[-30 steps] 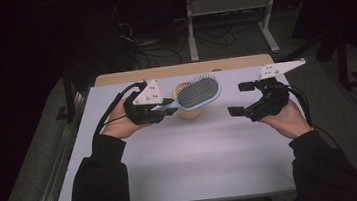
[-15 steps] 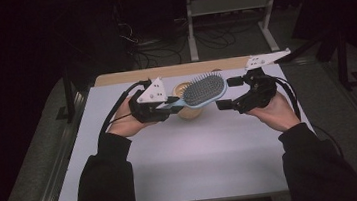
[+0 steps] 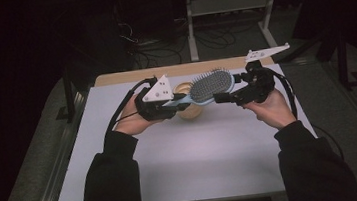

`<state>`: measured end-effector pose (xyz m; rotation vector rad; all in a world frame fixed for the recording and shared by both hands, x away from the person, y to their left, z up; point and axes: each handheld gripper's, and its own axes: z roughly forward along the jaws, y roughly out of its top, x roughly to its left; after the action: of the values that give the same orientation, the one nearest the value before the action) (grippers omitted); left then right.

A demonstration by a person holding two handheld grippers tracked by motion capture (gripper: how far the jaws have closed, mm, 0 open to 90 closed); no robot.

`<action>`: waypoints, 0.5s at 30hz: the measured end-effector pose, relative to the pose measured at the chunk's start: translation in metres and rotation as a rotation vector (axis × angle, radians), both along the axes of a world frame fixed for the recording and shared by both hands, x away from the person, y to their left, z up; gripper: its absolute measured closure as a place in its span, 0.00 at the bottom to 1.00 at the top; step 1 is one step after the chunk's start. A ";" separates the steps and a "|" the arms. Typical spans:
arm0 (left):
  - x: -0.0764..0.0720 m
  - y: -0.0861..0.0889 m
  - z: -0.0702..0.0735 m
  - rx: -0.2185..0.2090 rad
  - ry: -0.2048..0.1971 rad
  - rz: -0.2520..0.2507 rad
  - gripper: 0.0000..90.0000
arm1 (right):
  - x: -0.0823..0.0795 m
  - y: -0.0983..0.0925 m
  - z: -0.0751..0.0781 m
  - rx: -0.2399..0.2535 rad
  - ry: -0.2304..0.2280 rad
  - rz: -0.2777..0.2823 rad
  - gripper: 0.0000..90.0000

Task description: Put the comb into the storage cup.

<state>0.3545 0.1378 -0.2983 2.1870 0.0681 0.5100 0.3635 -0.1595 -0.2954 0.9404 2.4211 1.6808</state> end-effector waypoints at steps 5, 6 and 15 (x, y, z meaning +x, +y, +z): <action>0.002 -0.001 -0.002 -0.005 -0.011 0.011 0.78 | 0.001 -0.004 0.001 0.082 0.037 0.019 0.13; 0.002 -0.002 -0.002 -0.008 -0.011 0.010 0.78 | 0.001 -0.004 0.001 0.092 0.044 0.021 0.14; 0.003 -0.008 -0.006 0.006 -0.024 0.017 0.78 | 0.006 -0.006 0.002 0.151 0.118 -0.005 0.29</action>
<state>0.3575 0.1293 -0.3048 2.1870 0.0723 0.5461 0.3697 -0.1656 -0.2937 1.0931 2.3875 1.8796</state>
